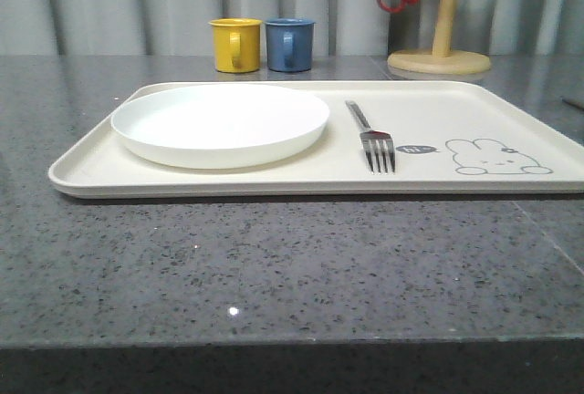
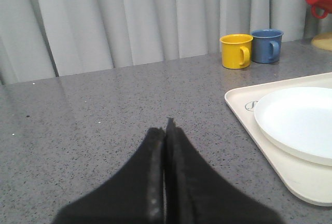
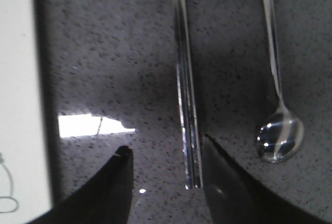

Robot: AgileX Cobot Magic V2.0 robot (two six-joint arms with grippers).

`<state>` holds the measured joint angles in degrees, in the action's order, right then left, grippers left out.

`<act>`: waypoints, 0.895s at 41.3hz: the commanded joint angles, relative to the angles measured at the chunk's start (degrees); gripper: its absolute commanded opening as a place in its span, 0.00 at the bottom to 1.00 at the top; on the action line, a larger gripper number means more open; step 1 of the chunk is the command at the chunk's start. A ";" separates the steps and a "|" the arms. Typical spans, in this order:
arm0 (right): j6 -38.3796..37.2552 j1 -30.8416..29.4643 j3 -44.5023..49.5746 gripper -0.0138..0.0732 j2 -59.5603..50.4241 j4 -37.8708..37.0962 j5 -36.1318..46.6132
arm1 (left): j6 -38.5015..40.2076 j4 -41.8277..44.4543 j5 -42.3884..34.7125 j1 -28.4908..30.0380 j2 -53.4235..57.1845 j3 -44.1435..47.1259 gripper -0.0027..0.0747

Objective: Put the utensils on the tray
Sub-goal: 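Move the right gripper back and grasp the steel chopsticks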

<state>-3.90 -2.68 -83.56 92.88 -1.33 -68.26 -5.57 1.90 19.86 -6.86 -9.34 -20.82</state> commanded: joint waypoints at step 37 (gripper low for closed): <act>7.84 -5.94 2.12 0.51 6.15 5.24 7.49 | 0.46 -0.51 -4.94 0.01 -0.59 -1.64 0.01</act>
<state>3.27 -8.28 -80.18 101.38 4.01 -61.88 -5.57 1.90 19.86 -6.86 -9.34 -20.82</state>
